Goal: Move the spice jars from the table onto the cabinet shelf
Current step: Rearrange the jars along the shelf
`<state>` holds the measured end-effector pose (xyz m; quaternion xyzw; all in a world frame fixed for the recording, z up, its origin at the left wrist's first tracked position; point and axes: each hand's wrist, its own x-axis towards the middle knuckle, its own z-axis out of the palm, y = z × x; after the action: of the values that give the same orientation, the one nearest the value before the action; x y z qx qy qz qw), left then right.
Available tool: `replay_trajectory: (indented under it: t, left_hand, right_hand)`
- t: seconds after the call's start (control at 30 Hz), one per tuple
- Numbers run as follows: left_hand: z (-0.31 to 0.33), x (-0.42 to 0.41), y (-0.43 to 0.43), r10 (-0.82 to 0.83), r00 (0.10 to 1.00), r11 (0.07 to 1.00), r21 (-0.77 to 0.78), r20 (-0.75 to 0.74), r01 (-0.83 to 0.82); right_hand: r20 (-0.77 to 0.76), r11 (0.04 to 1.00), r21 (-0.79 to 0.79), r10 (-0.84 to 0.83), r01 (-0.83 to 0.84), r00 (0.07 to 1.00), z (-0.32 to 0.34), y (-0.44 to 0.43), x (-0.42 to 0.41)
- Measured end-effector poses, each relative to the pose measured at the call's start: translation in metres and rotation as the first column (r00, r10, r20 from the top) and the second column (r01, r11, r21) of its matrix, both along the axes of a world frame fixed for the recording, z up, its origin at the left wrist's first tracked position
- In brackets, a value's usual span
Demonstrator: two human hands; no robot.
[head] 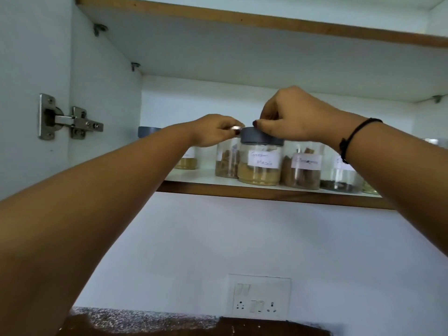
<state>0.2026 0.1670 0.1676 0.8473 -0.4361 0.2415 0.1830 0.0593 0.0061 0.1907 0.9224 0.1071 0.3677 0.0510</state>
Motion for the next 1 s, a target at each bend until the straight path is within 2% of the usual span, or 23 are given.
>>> replay_trajectory:
  t: [0.1, 0.23, 0.27, 0.33, 0.4, 0.47, 0.63, 0.73, 0.87, 1.0]
  left_hand:
    - [0.006, 0.002, 0.002, 0.049, 0.999, 0.999, 0.004, -0.02, -0.049]
    - [0.017, -0.002, 0.008, 0.107, 0.991, 0.986, 0.138, -0.085, -0.095]
    - [0.018, -0.003, 0.011, 0.102, 0.991, 0.988, 0.123, -0.091, -0.09]
    - [0.016, 0.001, 0.015, 0.07, 0.994, 0.997, -0.001, -0.087, -0.071]
    - [0.009, 0.005, 0.017, 0.057, 0.997, 0.988, -0.14, -0.042, -0.063]
    - [0.004, 0.009, 0.015, 0.074, 0.997, 0.977, -0.2, 0.003, -0.072]
    - [0.008, 0.009, 0.02, 0.078, 0.997, 0.991, -0.106, -0.015, -0.079]
    - [0.01, 0.009, 0.023, 0.124, 0.991, 0.992, -0.045, 0.049, -0.122]
    - [0.009, 0.014, 0.016, 0.197, 0.97, 0.98, -0.056, 0.145, -0.191]
    - [0.008, 0.021, 0.012, 0.226, 0.961, 0.971, -0.112, 0.161, -0.21]
  right_hand:
    - [-0.076, 1.0, -0.029, -0.013, 0.011, 0.997, -0.003, -0.007, -0.005]
    - [-0.065, 0.999, -0.051, -0.004, 0.0, 0.998, -0.008, -0.01, -0.004]
    - [-0.059, 0.999, -0.047, 0.002, -0.005, 0.998, -0.008, -0.01, -0.003]
    - [-0.049, 0.999, -0.033, 0.007, -0.009, 0.999, -0.01, -0.01, 0.001]
    - [-0.022, 1.0, -0.013, -0.001, 0.001, 1.0, -0.013, -0.011, 0.008]
    - [0.007, 1.0, 0.006, -0.026, 0.026, 1.0, -0.016, -0.01, 0.017]
    - [0.005, 0.996, 0.003, -0.09, 0.089, 0.996, -0.017, 0.0, 0.031]
    - [0.044, 0.984, -0.06, -0.167, 0.17, 0.985, -0.014, 0.002, 0.039]
    - [-0.009, 0.973, -0.054, -0.226, 0.225, 0.974, -0.01, 0.002, 0.052]
    - [-0.027, 0.962, -0.059, -0.268, 0.266, 0.963, -0.012, 0.0, 0.061]
